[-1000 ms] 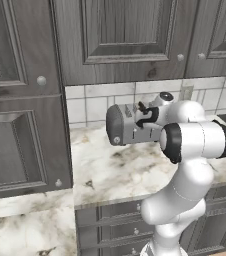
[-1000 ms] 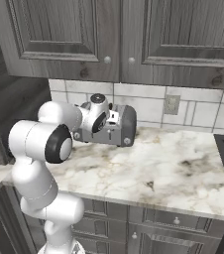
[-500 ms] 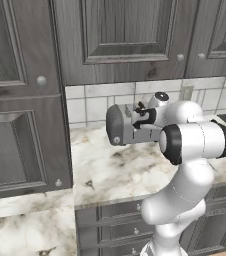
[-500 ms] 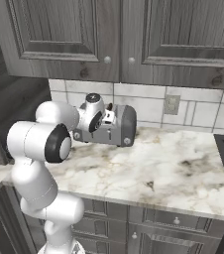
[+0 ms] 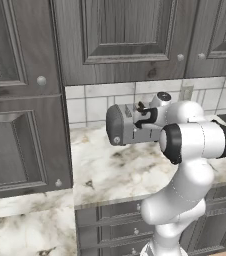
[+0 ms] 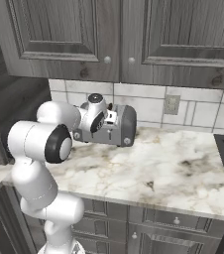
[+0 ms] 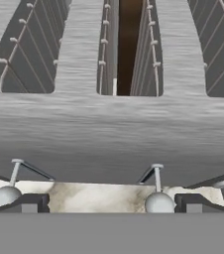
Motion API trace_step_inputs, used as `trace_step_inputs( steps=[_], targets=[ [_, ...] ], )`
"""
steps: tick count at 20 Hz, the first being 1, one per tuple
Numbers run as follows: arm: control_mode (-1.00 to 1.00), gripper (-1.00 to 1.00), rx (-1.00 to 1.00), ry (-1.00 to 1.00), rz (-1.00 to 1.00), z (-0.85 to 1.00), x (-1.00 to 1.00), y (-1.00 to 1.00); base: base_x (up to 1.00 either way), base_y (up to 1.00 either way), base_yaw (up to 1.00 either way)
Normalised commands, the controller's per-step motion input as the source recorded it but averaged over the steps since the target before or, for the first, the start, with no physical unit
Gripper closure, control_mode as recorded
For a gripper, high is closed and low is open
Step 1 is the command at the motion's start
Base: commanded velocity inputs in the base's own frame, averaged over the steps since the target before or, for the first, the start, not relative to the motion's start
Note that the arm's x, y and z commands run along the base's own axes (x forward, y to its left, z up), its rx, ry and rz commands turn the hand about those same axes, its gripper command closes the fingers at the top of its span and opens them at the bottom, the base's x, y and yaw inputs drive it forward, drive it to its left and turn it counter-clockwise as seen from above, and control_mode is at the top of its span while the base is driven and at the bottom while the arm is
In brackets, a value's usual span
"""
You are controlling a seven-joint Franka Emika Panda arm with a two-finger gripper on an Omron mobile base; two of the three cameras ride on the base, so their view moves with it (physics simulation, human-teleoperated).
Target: Start the toaster. Once the lever pops up, take the bread to the plate on the dining counter.
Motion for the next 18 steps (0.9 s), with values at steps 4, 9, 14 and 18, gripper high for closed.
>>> trace_step_inputs(
  steps=[4, 9, 14, 18],
  targets=[
    [-1.0, -1.0, 0.0, 0.0, 0.0, 0.0, 0.0, 0.0, 0.0, 0.0, 0.0],
    [-1.0, -1.0, 0.0, 0.01, 0.0, 0.0, 0.0, 0.0, 0.0, 0.0, 0.0],
    [-1.0, -1.0, 0.0, 0.01, 0.0, -0.04, 0.0, 0.01, 0.0, 0.0, 0.0],
    [-1.0, -1.0, 0.0, 0.0, 0.0, -0.1, 0.0, 0.06, 0.0, 0.0, 0.0]
  ],
)
